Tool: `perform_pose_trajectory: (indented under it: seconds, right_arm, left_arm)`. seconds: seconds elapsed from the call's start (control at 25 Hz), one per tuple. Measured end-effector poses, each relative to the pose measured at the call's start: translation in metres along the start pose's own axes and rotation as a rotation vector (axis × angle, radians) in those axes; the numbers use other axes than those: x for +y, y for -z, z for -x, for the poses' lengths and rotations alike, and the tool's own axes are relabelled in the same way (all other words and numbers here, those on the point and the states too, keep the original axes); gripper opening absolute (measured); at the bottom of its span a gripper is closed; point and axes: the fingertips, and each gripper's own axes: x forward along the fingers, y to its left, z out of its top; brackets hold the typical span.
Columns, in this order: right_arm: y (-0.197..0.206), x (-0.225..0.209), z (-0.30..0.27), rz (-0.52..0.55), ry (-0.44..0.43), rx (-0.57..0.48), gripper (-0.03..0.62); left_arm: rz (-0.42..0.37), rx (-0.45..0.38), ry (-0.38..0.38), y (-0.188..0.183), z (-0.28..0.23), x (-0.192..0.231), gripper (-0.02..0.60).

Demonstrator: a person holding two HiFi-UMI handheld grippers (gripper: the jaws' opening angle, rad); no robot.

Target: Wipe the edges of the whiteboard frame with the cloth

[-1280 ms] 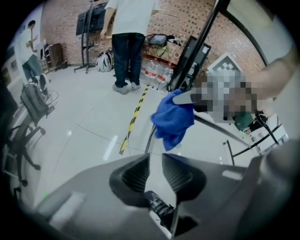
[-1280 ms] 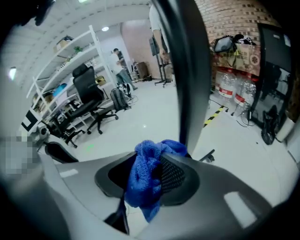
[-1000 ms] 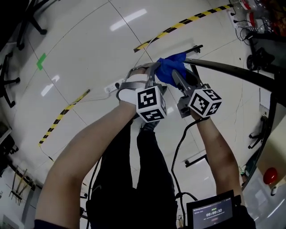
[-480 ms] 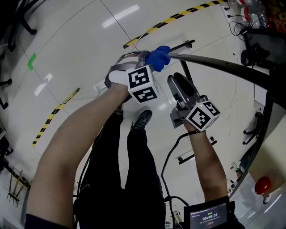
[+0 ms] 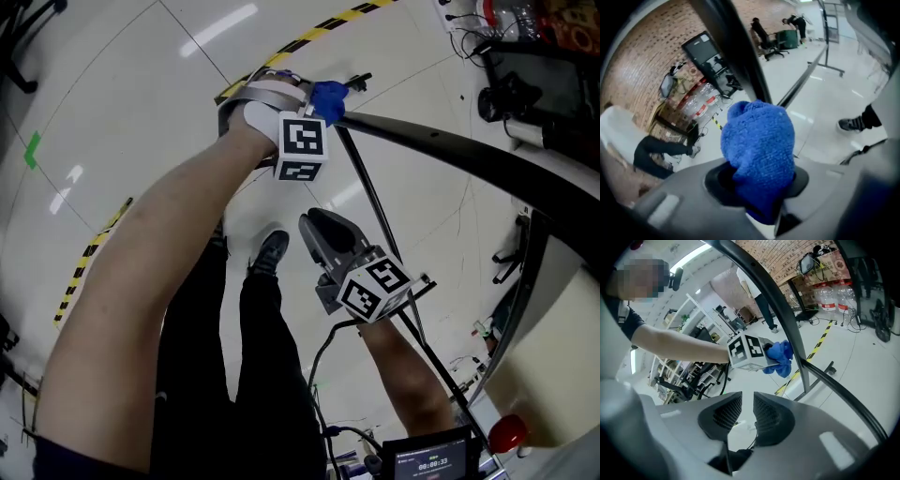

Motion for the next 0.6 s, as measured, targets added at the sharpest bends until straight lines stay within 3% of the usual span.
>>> perform_pose_trajectory:
  seconds: [0.08,0.16,0.36,0.6]
  right_arm:
    - [0.006,0.006,-0.001,-0.011,-0.012,0.006,0.077]
    - [0.010,0.011,-0.003,-0.025,-0.022,0.008,0.077]
    - [0.011,0.022,-0.012,-0.036,-0.050,-0.005,0.073]
    - [0.013,0.031,-0.011,-0.028,-0.057,0.004,0.064]
  left_arm:
    - [-0.117,0.028,0.003,-0.008,-0.011,-0.007,0.130]
    - [-0.167,0.043,0.007,-0.013,-0.020,-0.011,0.130]
    - [-0.139,-0.031,-0.015,-0.031,-0.017,-0.002,0.130]
    - [-0.163,-0.091,-0.061,-0.049,0.002,0.011,0.130]
